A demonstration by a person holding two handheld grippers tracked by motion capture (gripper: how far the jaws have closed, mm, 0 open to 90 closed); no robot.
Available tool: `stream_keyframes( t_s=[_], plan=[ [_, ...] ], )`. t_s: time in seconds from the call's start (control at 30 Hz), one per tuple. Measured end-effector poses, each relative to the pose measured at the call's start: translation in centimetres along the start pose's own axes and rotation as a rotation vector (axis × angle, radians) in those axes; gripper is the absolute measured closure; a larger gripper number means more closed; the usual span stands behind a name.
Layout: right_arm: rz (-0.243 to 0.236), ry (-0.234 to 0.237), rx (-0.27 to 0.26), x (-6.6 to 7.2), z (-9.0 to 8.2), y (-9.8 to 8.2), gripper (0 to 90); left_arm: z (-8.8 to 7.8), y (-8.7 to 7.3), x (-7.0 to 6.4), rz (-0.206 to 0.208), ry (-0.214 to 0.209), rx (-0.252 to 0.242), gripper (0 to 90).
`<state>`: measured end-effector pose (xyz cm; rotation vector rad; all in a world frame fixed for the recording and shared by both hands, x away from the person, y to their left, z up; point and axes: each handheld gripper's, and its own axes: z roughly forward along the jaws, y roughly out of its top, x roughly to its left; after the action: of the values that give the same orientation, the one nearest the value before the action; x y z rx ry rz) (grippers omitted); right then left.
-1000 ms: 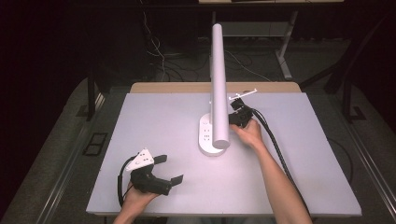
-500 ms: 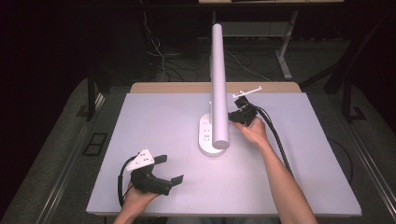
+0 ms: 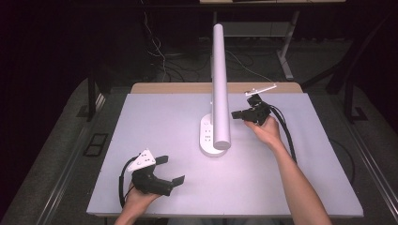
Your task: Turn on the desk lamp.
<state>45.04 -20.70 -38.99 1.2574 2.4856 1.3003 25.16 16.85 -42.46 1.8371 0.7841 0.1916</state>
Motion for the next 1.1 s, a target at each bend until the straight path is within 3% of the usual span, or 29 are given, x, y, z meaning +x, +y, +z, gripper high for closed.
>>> stream_keyframes(
  t_s=[0.37, 0.63, 0.93, 1.1],
  plan=[
    [0.008, -0.02, -0.037, -0.3, -4.0, -1.7, 89.7, 0.1, 0.0, 0.0, 0.0, 0.0, 0.002, 0.0],
    [0.011, -0.018, -0.06, 0.9, -6.5, -3.5, 73.5, 0.2, 0.0, -0.1, -0.001, -0.001, 0.003, 0.0],
    [0.037, -0.03, -0.106, 2.2, -8.7, -5.7, 42.2, 0.2, 0.0, -0.2, 0.001, 0.0, 0.003, 0.0],
    [0.049, -0.052, -0.113, 2.6, -9.4, -6.9, 11.7, 0.2, 0.0, -0.2, 0.003, -0.001, 0.004, 0.0]
  ],
)
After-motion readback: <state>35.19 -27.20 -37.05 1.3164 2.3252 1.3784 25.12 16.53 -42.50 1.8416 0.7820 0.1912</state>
